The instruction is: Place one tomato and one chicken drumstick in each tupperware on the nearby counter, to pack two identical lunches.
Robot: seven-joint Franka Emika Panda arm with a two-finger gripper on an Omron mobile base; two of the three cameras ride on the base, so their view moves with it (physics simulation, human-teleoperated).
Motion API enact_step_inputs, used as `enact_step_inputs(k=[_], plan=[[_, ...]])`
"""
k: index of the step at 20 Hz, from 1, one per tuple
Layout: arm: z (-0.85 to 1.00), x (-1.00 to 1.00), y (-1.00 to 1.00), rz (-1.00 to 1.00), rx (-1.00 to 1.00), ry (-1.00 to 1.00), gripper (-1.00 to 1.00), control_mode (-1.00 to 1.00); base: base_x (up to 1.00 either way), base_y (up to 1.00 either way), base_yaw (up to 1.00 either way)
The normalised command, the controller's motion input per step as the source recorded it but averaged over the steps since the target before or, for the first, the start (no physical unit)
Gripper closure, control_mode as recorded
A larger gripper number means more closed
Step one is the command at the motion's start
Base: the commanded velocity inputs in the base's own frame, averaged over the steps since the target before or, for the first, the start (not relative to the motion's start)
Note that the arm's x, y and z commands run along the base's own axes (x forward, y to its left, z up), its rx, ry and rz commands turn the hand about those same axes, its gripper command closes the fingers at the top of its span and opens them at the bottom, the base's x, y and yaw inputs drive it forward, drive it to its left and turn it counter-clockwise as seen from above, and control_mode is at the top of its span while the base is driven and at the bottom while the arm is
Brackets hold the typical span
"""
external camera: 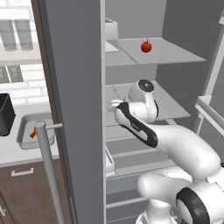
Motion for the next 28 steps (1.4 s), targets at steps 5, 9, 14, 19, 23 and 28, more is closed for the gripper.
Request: enact_step_inputs(k=[5,9,14,19,23,28], plan=[[0.40,-1.00,-0.21,-0.07,0.01,0.00,1.00,-1.00,0.00,0.00,0.00],[0.47,-1.00,-0.23,-0.07,0.00,0.00,1.00,-1.00,0.00,0.00,0.00],[0.51,-0.99,-0.10,-0.05,0.00,0.00,1.00,-1.00,0.00,0.00,0.00],[0.20,-0.98,-0.15,0.00,0.00,0.00,1.00,-1.00,0.00,0.00,0.00],[0.08,-0.98,-0.40,0.00,0.00,0.00,1.00,-1.00,0.00,0.00,0.00],[-0.03,-0.17,0.00,0.00,0.00,0.00,1.00,1.00,-0.79,-0.08,0.01]])
